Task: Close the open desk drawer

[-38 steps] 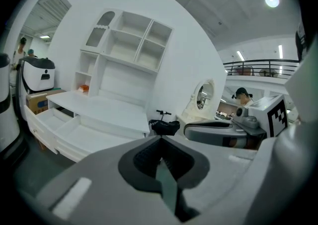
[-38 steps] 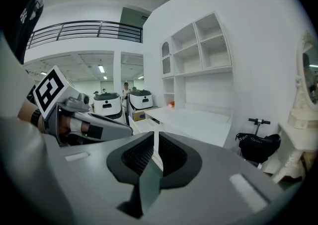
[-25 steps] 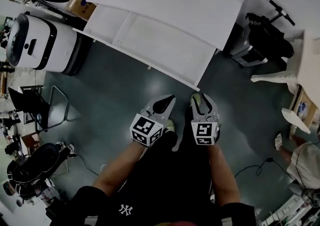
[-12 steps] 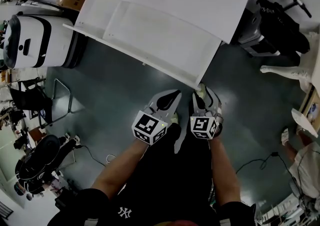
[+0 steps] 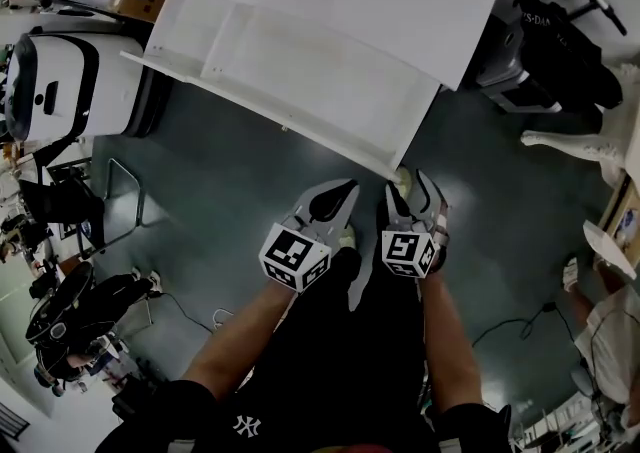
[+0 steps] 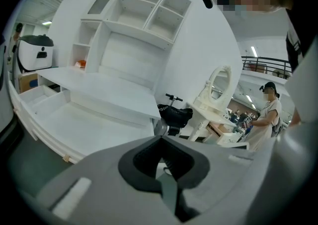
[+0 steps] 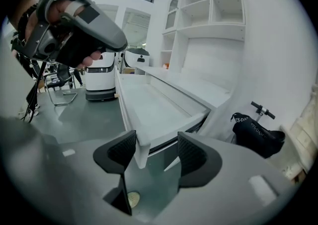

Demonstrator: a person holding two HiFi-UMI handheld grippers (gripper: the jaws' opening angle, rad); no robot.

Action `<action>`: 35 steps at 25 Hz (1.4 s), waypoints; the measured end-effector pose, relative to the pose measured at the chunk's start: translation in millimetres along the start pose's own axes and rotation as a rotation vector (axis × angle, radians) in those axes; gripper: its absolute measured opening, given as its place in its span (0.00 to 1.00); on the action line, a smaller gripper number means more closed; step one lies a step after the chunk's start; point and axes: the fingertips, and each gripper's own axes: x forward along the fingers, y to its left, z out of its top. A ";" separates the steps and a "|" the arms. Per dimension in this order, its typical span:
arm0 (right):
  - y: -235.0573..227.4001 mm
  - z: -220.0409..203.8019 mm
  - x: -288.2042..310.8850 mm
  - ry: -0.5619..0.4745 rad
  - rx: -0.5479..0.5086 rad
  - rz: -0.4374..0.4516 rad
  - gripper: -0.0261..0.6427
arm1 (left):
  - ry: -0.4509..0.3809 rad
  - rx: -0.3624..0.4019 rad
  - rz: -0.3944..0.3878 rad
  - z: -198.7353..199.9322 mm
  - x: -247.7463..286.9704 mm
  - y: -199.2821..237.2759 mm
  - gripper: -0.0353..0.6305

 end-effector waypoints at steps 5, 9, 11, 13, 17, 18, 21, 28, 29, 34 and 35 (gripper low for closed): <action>-17.9 3.2 7.9 0.005 0.005 -0.018 0.49 | -0.007 0.002 -0.013 6.2 12.8 -3.8 0.05; -29.8 7.8 14.6 0.004 -0.004 -0.034 0.51 | -0.016 -0.008 -0.012 14.1 20.4 -3.1 0.05; -34.1 9.5 17.2 0.002 -0.010 -0.035 0.50 | -0.021 -0.010 -0.011 17.6 24.8 -3.1 0.05; -39.8 11.5 20.6 0.000 -0.012 -0.033 0.51 | -0.024 -0.010 -0.010 21.1 30.7 -3.0 0.05; -55.1 14.4 28.3 -0.003 -0.004 -0.045 0.53 | -0.028 -0.012 -0.007 26.8 44.6 -3.8 0.05; -58.7 15.1 30.0 -0.003 -0.002 -0.048 0.53 | -0.029 -0.014 -0.006 28.3 47.6 -3.8 0.05; -68.7 19.0 36.3 -0.004 0.003 -0.052 0.53 | -0.029 -0.015 0.000 33.8 54.7 -1.6 0.05; -93.2 25.3 50.8 -0.006 0.010 -0.059 0.53 | -0.030 -0.017 0.017 47.0 69.8 1.8 0.05; -96.3 25.7 52.7 -0.005 0.015 -0.062 0.53 | -0.029 -0.015 0.019 48.1 72.3 2.0 0.05; -111.4 29.8 61.7 -0.012 0.032 -0.073 0.53 | -0.031 -0.020 0.029 53.7 85.5 5.6 0.05; -114.3 31.0 63.8 -0.014 0.033 -0.074 0.53 | -0.033 -0.021 0.030 55.2 88.2 6.4 0.05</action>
